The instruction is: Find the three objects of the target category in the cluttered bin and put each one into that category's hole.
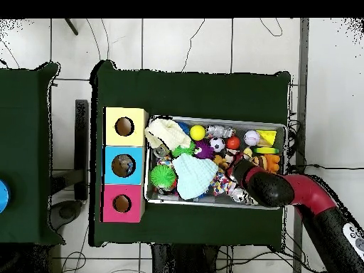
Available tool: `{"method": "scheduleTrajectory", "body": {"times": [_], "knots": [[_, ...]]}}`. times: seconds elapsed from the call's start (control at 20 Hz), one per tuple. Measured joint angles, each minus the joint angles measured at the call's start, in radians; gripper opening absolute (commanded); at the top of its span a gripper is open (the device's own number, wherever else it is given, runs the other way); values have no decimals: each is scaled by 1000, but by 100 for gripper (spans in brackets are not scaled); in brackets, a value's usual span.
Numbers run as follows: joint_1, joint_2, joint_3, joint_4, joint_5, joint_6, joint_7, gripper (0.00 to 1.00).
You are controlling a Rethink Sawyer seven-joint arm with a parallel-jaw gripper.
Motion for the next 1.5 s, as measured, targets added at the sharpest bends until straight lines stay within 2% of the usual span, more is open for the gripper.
{"method": "scheduleTrajectory", "body": {"times": [0.95,1.2,1.5], "knots": [[66,-38,-5,-37,-151,7,-2,100],[66,-40,-5,-38,-152,24,-3,100],[27,-27,-4,-39,-111,79,-20,100]]}}
